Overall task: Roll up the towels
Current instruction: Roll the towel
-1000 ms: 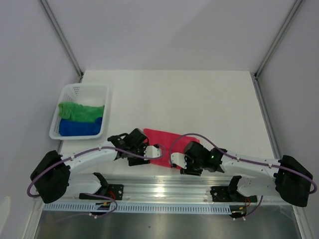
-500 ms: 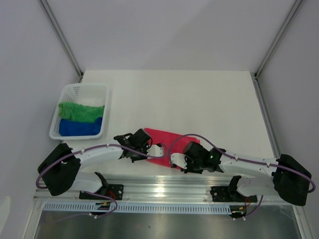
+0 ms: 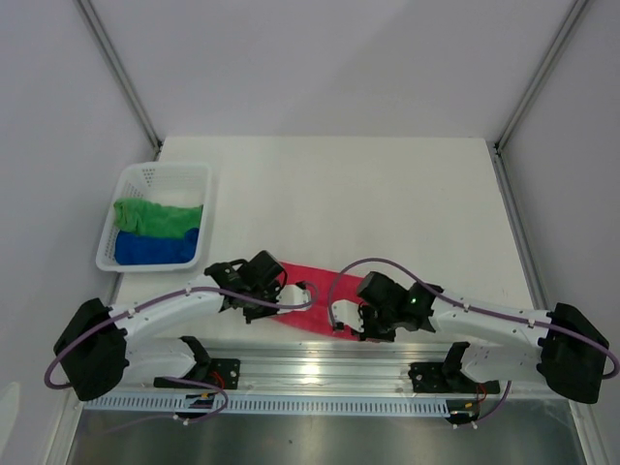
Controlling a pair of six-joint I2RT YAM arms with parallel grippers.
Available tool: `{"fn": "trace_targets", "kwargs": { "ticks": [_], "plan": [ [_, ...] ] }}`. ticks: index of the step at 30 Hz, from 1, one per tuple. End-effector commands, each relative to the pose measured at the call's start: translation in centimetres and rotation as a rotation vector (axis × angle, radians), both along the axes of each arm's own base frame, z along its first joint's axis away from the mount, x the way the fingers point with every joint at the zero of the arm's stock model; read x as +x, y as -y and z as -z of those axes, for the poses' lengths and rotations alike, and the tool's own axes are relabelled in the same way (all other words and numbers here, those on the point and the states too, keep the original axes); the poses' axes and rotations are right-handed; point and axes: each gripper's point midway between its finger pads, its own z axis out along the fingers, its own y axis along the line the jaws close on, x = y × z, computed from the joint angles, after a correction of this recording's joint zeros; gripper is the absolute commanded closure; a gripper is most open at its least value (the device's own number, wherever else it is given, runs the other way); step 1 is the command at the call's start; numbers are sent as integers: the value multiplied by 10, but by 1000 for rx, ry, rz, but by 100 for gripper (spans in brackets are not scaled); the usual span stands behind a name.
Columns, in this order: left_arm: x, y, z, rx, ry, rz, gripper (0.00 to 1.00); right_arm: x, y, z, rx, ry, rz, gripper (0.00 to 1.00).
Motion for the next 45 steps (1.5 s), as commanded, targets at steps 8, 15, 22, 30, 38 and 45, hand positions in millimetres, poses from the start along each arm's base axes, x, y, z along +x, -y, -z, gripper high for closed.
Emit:
{"fn": "trace_targets", "kwargs": {
  "ticks": [8,15,22,30,38,45],
  "plan": [
    [-48,-14,-31,-8,-190,68,99,-34,-11,-39,53,-239,-115,100],
    [-14,-7,-42,-51,-206,12,96,0,-10,-33,87,-330,11,100],
    [13,-7,-30,-11,-355,-84,92,35,-7,-22,89,-351,159,100],
    [34,-7,-20,13,-475,-173,87,61,-10,-23,160,-350,233,94],
    [54,-4,-20,-11,-534,-250,65,88,-8,-11,161,-347,328,77],
    [65,-10,-35,-57,-491,-260,47,112,-8,-23,175,-254,392,25]
  ]
}}
